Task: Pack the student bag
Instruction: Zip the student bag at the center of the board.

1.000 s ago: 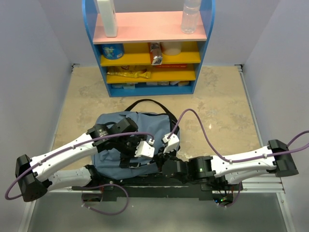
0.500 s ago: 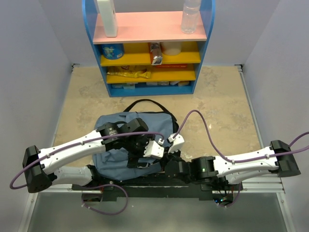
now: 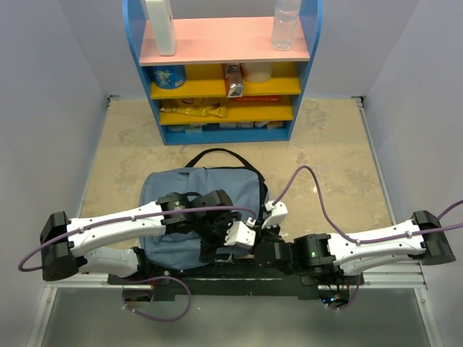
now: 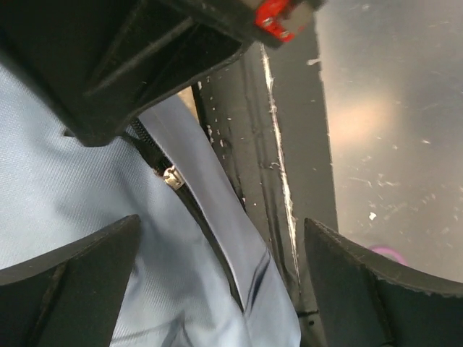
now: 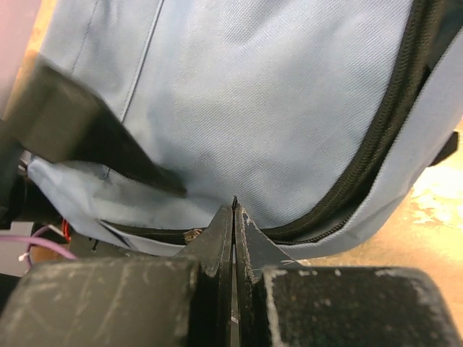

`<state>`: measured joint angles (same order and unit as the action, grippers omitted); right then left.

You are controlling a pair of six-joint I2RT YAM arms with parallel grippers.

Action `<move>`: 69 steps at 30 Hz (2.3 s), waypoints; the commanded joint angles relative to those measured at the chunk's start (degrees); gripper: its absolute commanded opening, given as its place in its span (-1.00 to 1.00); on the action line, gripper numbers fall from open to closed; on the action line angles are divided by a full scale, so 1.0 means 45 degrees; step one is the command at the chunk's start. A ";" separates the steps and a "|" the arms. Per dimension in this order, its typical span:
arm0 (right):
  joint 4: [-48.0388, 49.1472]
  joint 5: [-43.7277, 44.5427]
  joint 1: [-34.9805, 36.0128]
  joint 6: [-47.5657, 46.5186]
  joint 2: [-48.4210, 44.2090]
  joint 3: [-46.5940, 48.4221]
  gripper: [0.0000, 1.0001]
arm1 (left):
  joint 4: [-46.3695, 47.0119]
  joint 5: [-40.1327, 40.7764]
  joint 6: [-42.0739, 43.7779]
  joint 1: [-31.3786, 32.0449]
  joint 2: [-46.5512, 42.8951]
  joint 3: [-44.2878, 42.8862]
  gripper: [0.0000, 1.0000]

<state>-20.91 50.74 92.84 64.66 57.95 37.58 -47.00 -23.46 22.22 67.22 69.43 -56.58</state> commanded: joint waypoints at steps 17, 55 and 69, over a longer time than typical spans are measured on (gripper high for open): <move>-0.3243 0.2415 -0.1214 0.1256 -0.1901 0.0652 -1.00 | 0.1228 0.2251 -0.0332 0.0589 0.0549 0.0288 -1.00; 0.0293 -0.1469 -1.0494 -0.6480 -0.1137 0.2137 -1.00 | -0.2780 0.6208 0.9922 -0.0710 -0.3027 0.2787 -0.79; -0.0824 -0.3112 -0.5046 -0.3472 -0.0322 0.2097 -1.00 | -0.5161 -0.0485 0.5770 -0.4157 0.0720 -0.6074 1.00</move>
<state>-25.34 35.46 65.56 43.11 54.96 45.28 -67.53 -10.79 58.78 48.56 68.51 -69.21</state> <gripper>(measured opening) 0.007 0.957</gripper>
